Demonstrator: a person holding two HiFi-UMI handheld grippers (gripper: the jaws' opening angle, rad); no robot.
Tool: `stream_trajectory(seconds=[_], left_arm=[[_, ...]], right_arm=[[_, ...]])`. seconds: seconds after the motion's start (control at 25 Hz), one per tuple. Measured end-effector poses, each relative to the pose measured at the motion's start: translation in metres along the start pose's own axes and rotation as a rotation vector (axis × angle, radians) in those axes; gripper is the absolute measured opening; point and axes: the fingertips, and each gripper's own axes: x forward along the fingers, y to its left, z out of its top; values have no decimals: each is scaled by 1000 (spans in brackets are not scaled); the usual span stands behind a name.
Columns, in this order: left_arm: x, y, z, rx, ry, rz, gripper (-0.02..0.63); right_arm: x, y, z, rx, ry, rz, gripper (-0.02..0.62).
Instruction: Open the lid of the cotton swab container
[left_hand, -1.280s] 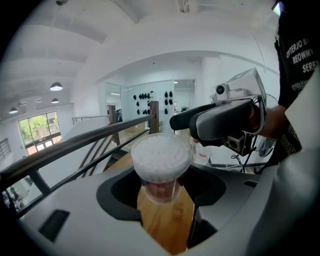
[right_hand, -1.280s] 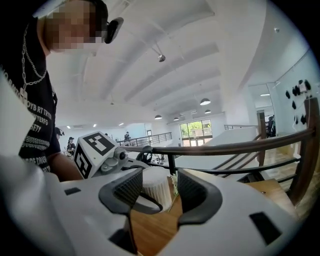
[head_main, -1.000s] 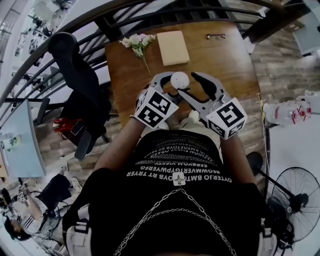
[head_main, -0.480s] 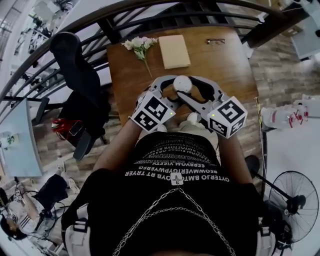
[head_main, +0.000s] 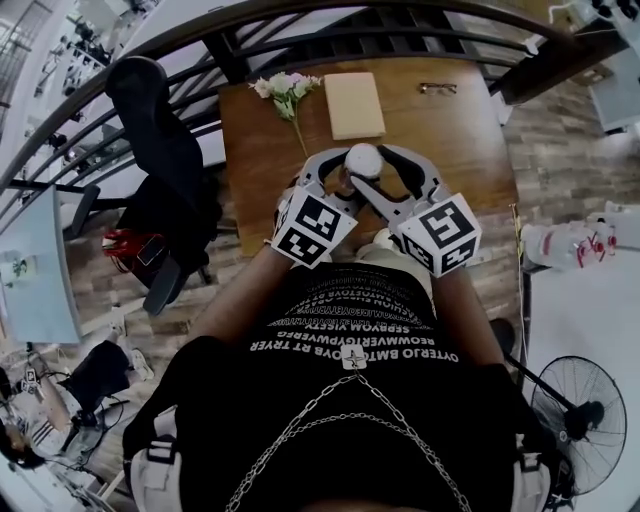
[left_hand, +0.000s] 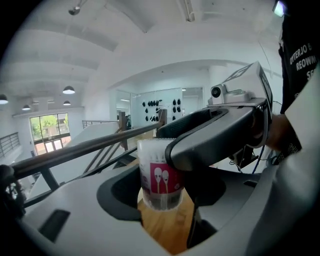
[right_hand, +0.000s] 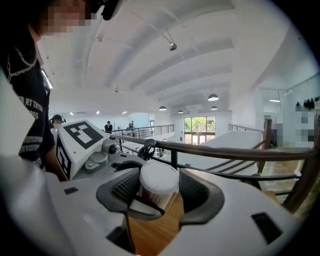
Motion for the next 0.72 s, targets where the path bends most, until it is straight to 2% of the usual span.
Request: stream_trajectory(seconds=[0.12,0.72], left_arm=[[0,3,2,7,-18,14,272],[29,5,10,8,-74,14,262]], right_arm=[[2,-2,1,-7,2,-12,245],[-3,-42,-7,251,-105,-18,235]])
